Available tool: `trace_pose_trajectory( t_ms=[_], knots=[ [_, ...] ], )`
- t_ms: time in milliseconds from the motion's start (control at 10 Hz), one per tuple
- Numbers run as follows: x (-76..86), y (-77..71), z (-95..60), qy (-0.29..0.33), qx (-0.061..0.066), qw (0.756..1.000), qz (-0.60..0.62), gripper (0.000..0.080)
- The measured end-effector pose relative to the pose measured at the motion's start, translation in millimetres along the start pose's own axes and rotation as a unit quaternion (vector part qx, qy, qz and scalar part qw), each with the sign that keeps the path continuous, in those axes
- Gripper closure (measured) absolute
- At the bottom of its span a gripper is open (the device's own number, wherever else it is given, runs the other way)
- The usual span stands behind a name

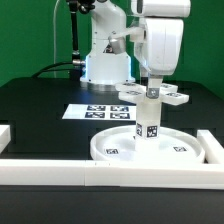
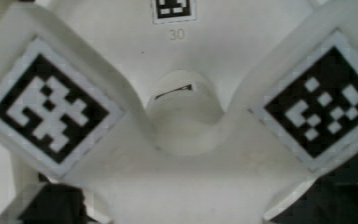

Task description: Assemble round table

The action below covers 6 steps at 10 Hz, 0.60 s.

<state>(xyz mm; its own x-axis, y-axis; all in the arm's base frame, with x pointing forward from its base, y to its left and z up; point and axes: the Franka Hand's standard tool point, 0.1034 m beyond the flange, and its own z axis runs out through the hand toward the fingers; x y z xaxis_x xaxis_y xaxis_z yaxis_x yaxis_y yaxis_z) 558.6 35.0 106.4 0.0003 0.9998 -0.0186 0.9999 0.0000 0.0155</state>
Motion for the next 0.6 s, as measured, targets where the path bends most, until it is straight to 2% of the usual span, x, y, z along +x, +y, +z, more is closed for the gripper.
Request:
trace_pose_trajectory(
  t_ms=[200, 600],
  knots=[
    [-0.3, -0.3, 1.3, 0.000, 0.001, 1.000, 0.001, 0.0358],
    [-2.3, 0.2, 1.2, 0.000, 0.001, 1.000, 0.013, 0.0357]
  ],
)
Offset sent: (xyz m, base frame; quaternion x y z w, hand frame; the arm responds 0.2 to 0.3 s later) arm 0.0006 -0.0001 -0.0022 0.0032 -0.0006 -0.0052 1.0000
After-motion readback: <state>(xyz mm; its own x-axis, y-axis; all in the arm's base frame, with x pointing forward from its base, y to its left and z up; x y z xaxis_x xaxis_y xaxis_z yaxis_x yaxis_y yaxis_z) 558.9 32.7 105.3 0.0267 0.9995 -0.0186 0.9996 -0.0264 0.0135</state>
